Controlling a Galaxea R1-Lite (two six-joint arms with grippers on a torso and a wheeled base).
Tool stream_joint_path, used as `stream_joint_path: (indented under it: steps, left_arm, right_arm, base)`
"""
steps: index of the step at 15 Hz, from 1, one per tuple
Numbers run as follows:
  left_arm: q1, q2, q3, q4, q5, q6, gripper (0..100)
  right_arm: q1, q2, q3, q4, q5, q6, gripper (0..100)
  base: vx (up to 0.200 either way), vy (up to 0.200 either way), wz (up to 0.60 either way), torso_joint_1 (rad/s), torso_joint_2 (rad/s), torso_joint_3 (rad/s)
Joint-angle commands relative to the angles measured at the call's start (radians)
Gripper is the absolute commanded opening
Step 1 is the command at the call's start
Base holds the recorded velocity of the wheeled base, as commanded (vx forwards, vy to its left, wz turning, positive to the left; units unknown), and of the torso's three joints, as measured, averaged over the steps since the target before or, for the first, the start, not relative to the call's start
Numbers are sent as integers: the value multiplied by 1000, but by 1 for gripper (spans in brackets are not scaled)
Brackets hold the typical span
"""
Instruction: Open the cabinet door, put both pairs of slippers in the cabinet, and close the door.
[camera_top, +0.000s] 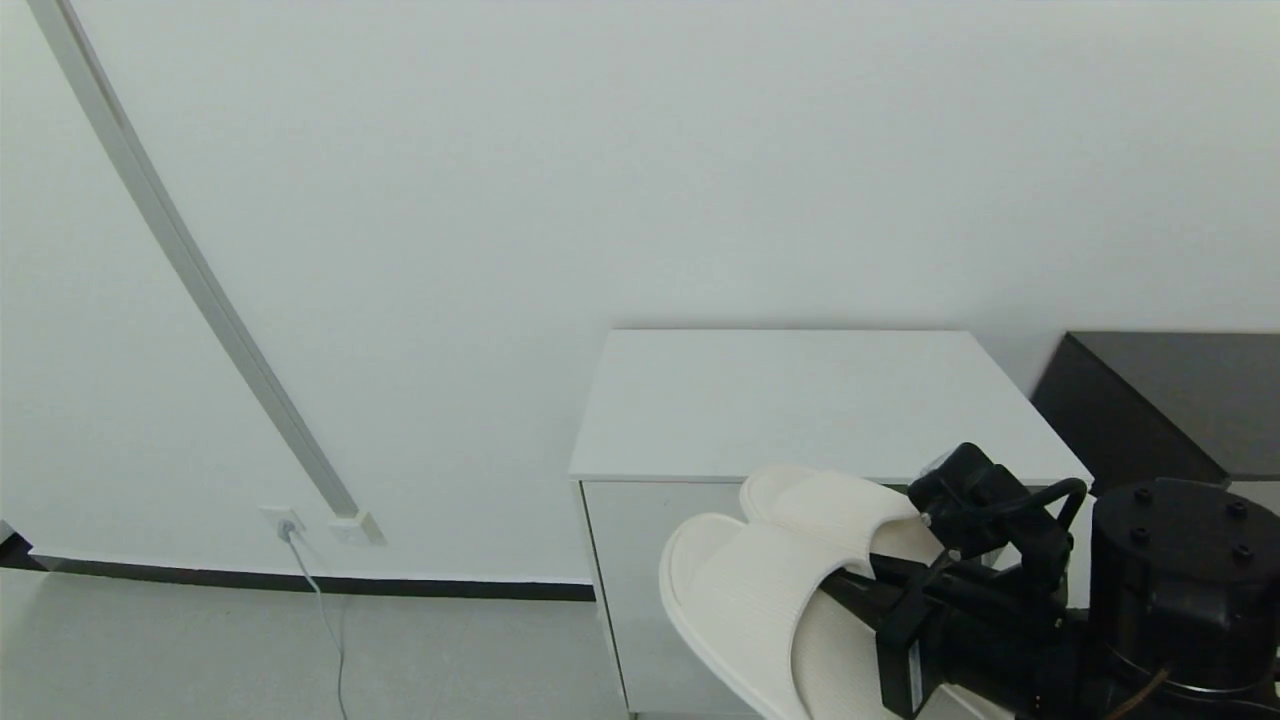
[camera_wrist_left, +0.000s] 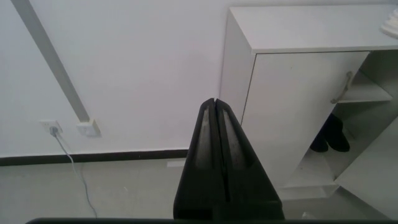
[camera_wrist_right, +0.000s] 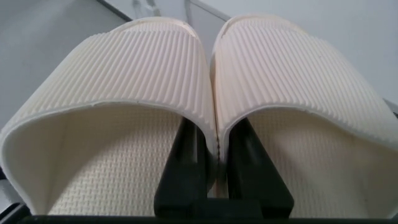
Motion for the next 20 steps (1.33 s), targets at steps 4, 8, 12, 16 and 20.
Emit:
stream_joint_path:
  steps: [4,8,12,16,20]
  left_arm:
    - [0,1,0,0,0,0,0]
    - [0,1,0,0,0,0,0]
    - [0,1,0,0,2,0,0]
    - [0,1,0,0,0,0,0]
    - [0,1,0,0,2,0,0]
  right_arm:
    - [3,7,2,-2,7,0,0]
    - [3,8,2,-2,8,0,0]
    - [6,8,2,-2,8,0,0]
    - [7,8,2,-2,8,0,0]
    - [12,5,5,-2,10,0,0]
  base:
    - [0,0,-300,10,5,2]
    - [0,0,0,0,0,0]
    - [0,0,0,0,0,0]
    - [0,0,0,0,0,0]
    - [0,-200,0,-4,4,0]
